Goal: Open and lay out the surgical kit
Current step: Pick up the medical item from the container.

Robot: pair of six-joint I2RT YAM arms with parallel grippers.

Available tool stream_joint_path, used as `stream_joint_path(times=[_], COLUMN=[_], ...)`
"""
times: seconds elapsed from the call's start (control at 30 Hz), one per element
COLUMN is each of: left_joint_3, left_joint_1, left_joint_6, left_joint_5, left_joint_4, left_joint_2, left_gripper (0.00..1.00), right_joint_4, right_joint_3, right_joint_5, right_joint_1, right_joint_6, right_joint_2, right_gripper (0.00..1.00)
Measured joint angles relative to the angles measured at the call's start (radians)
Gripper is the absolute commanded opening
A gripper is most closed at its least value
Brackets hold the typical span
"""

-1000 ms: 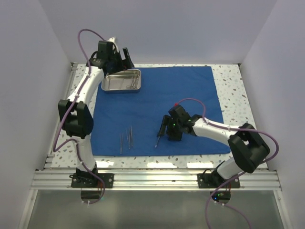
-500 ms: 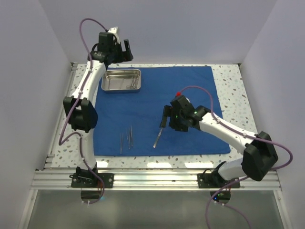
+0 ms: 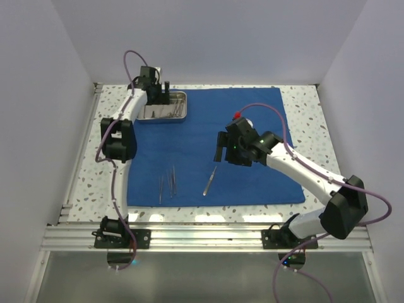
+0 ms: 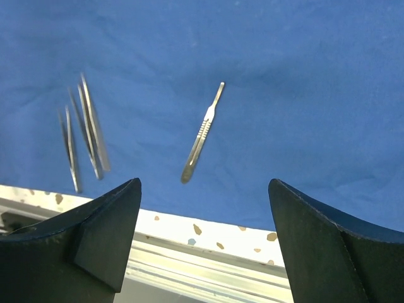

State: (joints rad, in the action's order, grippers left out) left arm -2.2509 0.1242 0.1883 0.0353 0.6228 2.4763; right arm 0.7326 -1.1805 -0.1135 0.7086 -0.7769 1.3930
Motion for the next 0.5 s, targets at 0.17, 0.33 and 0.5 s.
stream_joint_path(times=[0.17,0.33,0.5], left_joint_3=[0.004,-0.043,-0.061], left_joint_1=[0.000,0.000,0.000], left_joint_6=[-0.026,-0.047,-0.055], left_joint_5=[-0.006,-0.014,-0.015], left_joint_4=[-0.016,-0.050,-0.090], left_joint_2=[0.037,0.092,0.113], left_gripper=[0.86,0.82,0.77], right_joint_4=[0.009,0.017,0.021], right_joint_3=[-0.018,-0.044,-0.086], right_joint_5=[0.002,0.004,0.004], right_joint_1=[0.000,0.000,0.000], right_joint_6=[-0.001,0.000,0.000], right_joint_2=[0.065,0.105,0.143], right_gripper=[0.85,0.84,0.84])
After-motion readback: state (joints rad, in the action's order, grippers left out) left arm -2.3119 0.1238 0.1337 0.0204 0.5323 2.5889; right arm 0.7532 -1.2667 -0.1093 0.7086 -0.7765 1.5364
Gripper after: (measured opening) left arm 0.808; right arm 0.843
